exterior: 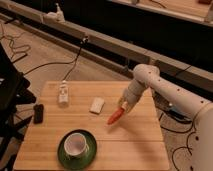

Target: Place the pepper on the white sponge

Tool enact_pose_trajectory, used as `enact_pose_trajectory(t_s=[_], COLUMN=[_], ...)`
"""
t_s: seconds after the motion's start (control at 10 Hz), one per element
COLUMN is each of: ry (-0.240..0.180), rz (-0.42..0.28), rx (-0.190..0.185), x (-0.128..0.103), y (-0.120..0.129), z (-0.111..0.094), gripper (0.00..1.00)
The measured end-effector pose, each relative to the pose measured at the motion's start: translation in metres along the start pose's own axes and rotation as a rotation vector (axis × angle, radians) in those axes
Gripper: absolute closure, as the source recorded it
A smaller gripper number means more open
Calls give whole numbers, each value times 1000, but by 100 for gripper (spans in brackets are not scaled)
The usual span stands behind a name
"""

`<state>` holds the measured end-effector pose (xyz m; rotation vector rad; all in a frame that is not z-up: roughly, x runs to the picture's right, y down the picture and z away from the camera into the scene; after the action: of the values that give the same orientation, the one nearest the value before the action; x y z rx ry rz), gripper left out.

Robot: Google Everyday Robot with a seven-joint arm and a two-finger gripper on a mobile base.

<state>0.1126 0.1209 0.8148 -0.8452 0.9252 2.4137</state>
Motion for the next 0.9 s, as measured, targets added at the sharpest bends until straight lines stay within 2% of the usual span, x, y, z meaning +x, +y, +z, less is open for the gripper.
enact_pose_trajectory(t_s=[0.1, 0.2, 0.3, 0.6, 0.7, 0.9], ry=[-6, -31, -65, -130, -141, -138], rz=[1, 2, -19, -88, -101, -116], rx=[-1, -15, -40, -89, -101, -127], x=[-2, -11, -20, -28, -28, -21], y=[1, 8, 24, 67, 79, 103], z=[-1, -6, -14, -34, -38, -39], gripper=[100, 100, 100, 100, 100, 100])
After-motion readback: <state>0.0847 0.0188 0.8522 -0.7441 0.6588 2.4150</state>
